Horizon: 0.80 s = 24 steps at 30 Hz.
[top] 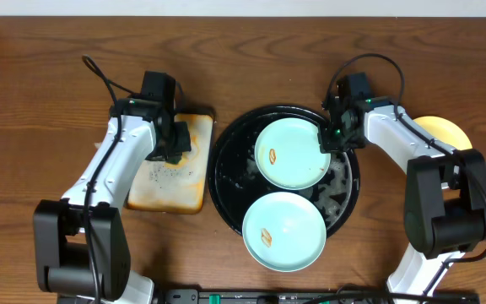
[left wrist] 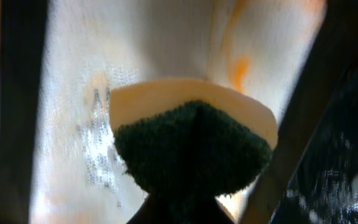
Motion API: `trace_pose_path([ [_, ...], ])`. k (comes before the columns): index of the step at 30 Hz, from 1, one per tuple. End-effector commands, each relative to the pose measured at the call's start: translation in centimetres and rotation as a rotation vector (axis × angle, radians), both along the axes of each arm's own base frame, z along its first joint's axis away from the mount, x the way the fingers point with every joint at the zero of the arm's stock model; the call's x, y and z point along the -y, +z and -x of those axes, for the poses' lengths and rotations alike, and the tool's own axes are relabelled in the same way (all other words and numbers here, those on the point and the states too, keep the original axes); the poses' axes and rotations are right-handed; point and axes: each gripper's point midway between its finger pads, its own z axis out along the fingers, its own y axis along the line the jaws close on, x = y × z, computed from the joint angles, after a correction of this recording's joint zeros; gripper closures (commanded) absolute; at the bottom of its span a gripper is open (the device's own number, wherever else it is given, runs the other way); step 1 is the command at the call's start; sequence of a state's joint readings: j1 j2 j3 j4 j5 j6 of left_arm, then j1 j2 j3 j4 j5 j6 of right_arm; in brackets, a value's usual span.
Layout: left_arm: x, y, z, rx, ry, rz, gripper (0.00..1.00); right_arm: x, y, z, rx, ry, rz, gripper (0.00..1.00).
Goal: Clean dirty plates on tray and stack at the side
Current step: 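Dip the sponge in the soapy tray with the left gripper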
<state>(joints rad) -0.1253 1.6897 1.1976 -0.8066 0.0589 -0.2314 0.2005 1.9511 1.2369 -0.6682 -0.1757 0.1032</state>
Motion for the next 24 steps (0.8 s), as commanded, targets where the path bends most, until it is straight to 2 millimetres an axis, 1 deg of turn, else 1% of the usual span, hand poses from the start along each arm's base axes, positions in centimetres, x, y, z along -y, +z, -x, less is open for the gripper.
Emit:
trace_pose_path([
  [1, -1.2, -2.4, -0.1, -0.019, 0.011, -0.065, 0.93, 1.4, -1.6, 0.5, -0.04, -0.062, 0.074, 0.99],
  [6, -1.3, -5.5, 0.0, -0.017, 0.012, -0.074, 0.92, 1.2, -1.6, 0.5, -0.039, -0.057, 0.073, 0.99],
  [14, -1.4, -8.2, 1.1, -0.061, 0.011, -0.079, 0.92, 1.2, -1.6, 0.5, -0.039, -0.057, 0.073, 0.99],
  [17, -1.5, -9.9, 1.9, -0.098, 0.009, -0.083, 0.92, 1.2, -1.6, 0.5, -0.039, -0.057, 0.073, 0.99],
  [19, -1.6, -11.7, 3.1, -0.147, 0.008, -0.084, 0.92, 1.2, -1.6, 0.5, -0.039, -0.057, 0.073, 0.99],
  [21, -1.3, -13.1, 4.1, -0.197, 0.007, -0.067, 0.92, 1.2, -1.6, 0.6, -0.039, -0.057, 0.074, 0.99],
  [22, -1.0, -13.7, 4.5, -0.222, 0.006, -0.052, 0.92, 1.2, -1.6, 0.6, -0.039, -0.057, 0.074, 0.99],
  [24, -0.4, -14.2, 5.0, -0.248, 0.004, -0.016, 0.92, 1.2, -1.6, 0.6, -0.039, -0.057, 0.073, 0.99],
])
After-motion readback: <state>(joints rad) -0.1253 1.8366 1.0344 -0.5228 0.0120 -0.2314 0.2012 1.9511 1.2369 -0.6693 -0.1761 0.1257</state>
